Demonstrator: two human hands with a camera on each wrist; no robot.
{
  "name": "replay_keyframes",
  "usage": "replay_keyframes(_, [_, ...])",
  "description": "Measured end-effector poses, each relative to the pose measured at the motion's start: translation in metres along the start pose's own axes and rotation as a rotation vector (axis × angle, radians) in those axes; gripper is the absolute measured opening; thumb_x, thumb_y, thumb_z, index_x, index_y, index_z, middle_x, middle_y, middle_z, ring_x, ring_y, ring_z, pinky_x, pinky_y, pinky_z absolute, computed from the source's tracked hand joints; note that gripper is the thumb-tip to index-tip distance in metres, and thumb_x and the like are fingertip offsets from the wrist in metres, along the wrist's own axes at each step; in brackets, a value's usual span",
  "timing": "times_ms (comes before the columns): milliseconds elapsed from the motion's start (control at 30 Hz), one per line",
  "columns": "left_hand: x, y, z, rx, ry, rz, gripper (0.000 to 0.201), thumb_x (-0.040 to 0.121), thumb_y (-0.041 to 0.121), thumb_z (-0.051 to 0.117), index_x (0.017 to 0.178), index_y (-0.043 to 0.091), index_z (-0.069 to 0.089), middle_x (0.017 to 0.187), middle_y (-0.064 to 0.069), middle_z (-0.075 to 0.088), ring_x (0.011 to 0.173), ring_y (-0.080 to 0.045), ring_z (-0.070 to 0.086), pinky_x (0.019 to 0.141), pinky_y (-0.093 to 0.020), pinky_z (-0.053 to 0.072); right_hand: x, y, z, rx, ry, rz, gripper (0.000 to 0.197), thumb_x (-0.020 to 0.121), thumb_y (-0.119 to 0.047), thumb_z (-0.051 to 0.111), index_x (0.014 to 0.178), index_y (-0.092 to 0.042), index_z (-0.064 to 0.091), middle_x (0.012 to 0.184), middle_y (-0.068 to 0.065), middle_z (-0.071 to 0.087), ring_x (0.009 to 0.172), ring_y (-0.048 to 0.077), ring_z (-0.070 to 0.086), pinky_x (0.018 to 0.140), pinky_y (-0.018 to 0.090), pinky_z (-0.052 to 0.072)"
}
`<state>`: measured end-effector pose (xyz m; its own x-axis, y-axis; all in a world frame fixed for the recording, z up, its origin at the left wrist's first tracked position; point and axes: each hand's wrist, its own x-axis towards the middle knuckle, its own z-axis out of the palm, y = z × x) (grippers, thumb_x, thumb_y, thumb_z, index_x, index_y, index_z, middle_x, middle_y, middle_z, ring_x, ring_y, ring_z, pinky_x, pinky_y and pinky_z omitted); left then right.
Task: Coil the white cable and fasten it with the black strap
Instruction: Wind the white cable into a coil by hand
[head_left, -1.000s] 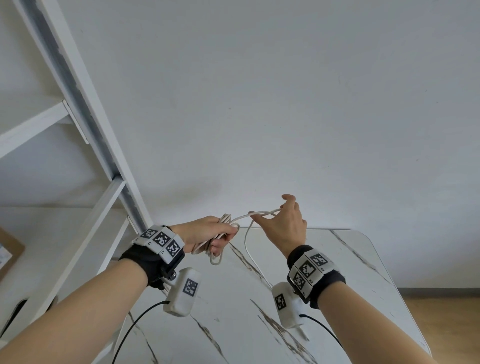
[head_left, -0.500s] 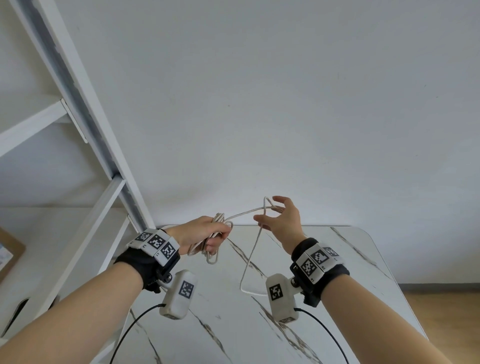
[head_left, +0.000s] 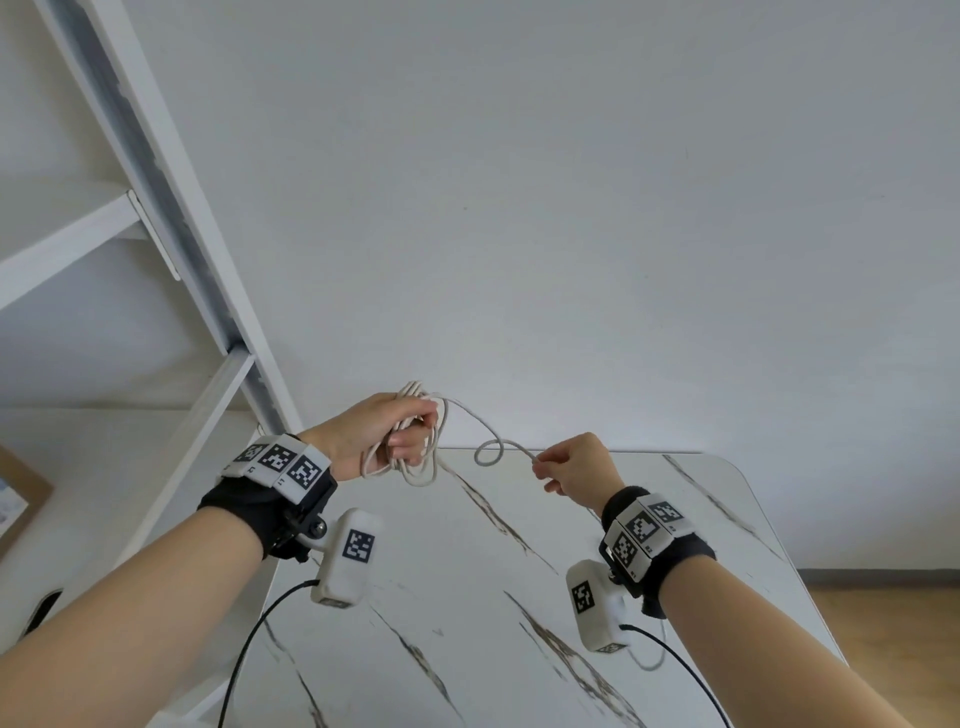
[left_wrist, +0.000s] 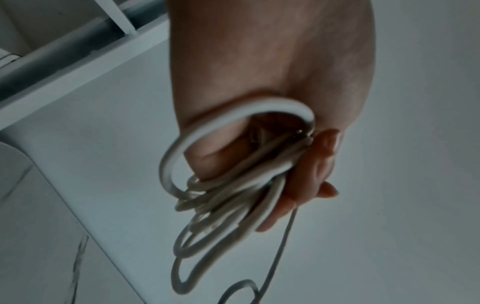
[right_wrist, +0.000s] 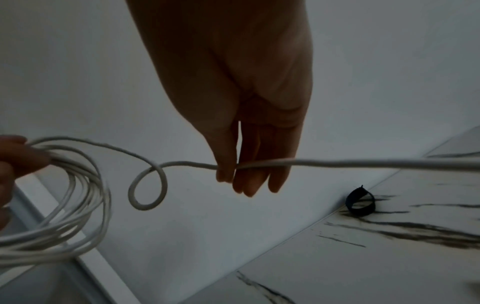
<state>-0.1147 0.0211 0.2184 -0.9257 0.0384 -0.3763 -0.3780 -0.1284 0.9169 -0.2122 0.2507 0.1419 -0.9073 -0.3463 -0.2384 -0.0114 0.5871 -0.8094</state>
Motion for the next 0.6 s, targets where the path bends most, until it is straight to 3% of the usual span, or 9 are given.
replay_keyframes(100, [0.001,0.0,0.003,0.017,-0.039,-0.027,0.03,0.098,0.015,0.038,0.07,0.008,0.048,0.036,0.005,0.029,0.035,-0.011,0.029,0.055,-0.029,0.032,-0.004,-0.006,0.007,-0.083,-0.105,-0.082,0.012,0.085,-0.008,0.061,0.092,-0.004,0.069,0.081,0.006,0.068,0.072,0.017,0.063,0.075,0.029,0.052])
replay_keyframes(233, [0.004,-0.001,0.01,0.051,-0.069,-0.054,0.029,0.098,0.015,0.038,0.071,0.008,0.049,0.037,0.005,0.029,0.036,-0.011,0.03,0.055,-0.027,0.036,-0.013,-0.025,0.016,0.041,-0.268,-0.182,0.031,0.083,0.004,0.056,0.111,-0.008,0.061,0.086,0.004,0.067,0.076,0.01,0.059,0.072,0.016,0.047])
replay_keyframes(400, [0.006,0.001,0.004,0.02,-0.054,-0.061,0.029,0.098,0.016,0.038,0.072,0.008,0.049,0.037,0.005,0.03,0.035,-0.01,0.03,0.055,-0.027,0.034,-0.012,-0.033,0.013,0.306,-0.258,-0.145,0.027,0.091,-0.003,0.049,0.113,-0.007,0.065,0.072,-0.003,0.057,0.056,-0.006,0.049,0.057,0.007,0.037])
replay_keyframes(500, [0.004,0.003,-0.004,0.002,-0.045,-0.052,0.029,0.098,0.015,0.037,0.072,0.007,0.049,0.036,0.005,0.029,0.034,-0.01,0.029,0.054,-0.027,0.032,-0.006,-0.027,0.007,0.293,-0.182,-0.125,0.022,0.093,-0.012,0.052,0.107,-0.011,0.069,0.079,-0.007,0.06,0.072,-0.002,0.051,0.067,0.012,0.038])
replay_keyframes(567, [0.002,0.006,-0.009,-0.007,-0.039,-0.034,0.03,0.098,0.015,0.037,0.072,0.008,0.05,0.035,0.005,0.029,0.034,-0.01,0.029,0.053,-0.026,0.034,-0.001,-0.02,0.005,0.294,-0.095,-0.116,0.018,0.091,-0.015,0.056,0.1,-0.01,0.071,0.09,0.001,0.065,0.081,0.008,0.053,0.069,0.014,0.038])
replay_keyframes(600, [0.001,0.009,-0.011,-0.016,-0.037,-0.022,0.031,0.098,0.015,0.037,0.071,0.008,0.05,0.035,0.005,0.029,0.034,-0.01,0.03,0.052,-0.026,0.035,0.001,-0.016,0.004,0.257,-0.053,-0.094,0.017,0.091,-0.016,0.056,0.096,-0.011,0.071,0.088,0.005,0.063,0.076,0.013,0.051,0.065,0.018,0.037])
